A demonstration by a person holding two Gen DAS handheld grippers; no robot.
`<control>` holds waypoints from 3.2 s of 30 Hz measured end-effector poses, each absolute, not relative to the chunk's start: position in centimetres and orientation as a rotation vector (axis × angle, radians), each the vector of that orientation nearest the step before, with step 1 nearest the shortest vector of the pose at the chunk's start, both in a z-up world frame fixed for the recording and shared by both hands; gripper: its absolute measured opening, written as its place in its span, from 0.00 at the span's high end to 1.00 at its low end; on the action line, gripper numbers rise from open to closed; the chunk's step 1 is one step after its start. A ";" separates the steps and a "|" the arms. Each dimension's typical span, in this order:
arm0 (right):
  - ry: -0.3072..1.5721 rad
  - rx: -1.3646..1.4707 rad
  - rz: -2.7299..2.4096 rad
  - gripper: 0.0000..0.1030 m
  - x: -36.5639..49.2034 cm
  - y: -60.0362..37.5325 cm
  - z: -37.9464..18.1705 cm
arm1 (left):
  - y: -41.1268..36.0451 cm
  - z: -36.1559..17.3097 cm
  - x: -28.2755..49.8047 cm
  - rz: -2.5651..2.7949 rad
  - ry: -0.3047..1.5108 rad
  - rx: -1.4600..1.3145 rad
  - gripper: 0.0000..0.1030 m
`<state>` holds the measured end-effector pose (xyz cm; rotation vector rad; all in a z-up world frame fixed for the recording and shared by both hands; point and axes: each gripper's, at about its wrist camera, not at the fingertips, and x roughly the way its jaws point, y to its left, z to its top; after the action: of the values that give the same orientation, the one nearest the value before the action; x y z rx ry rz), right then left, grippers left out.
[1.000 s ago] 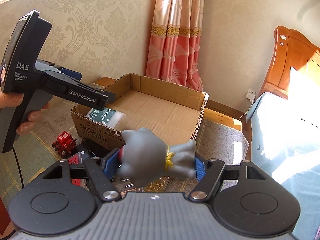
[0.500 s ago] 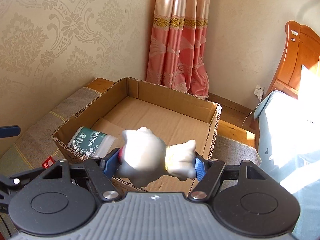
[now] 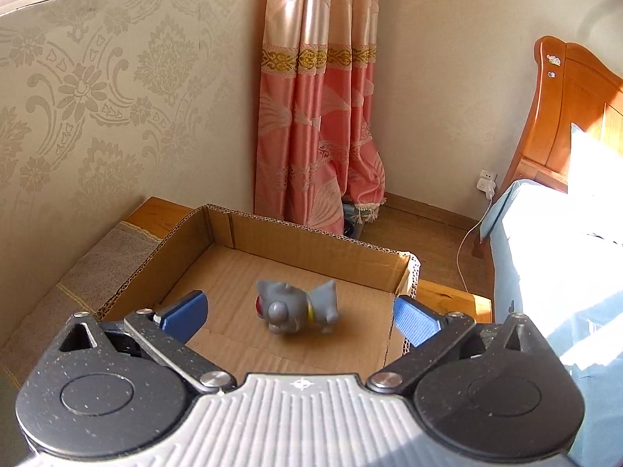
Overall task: Organize rigid objects
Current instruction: 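Carry both held items into the cardboard box and open both tools, then grasp the pink card case with the left tool while the right tool approaches the clear jar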
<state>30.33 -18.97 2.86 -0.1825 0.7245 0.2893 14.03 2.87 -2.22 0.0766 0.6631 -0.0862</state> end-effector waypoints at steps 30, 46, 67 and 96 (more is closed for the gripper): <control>0.820 -0.101 0.342 0.00 11.8 -24.5 -4.7 | 2.4 -4.9 11.3 -0.171 0.773 0.124 0.00; 0.811 -0.064 0.286 0.00 10.3 -25.7 -5.6 | -0.7 -6.4 17.1 -0.121 0.793 0.145 0.01; 0.792 -0.082 0.354 0.00 10.4 -25.1 -4.6 | 1.0 -7.2 12.2 -0.264 0.883 0.124 0.01; 0.803 -0.200 0.476 0.00 11.6 -22.9 -5.1 | 1.6 -9.3 11.5 -0.297 0.904 0.137 0.12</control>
<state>11.57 -22.89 -5.08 -0.1996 0.8026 0.4760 11.53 1.60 -9.30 0.1372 0.9041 -0.2969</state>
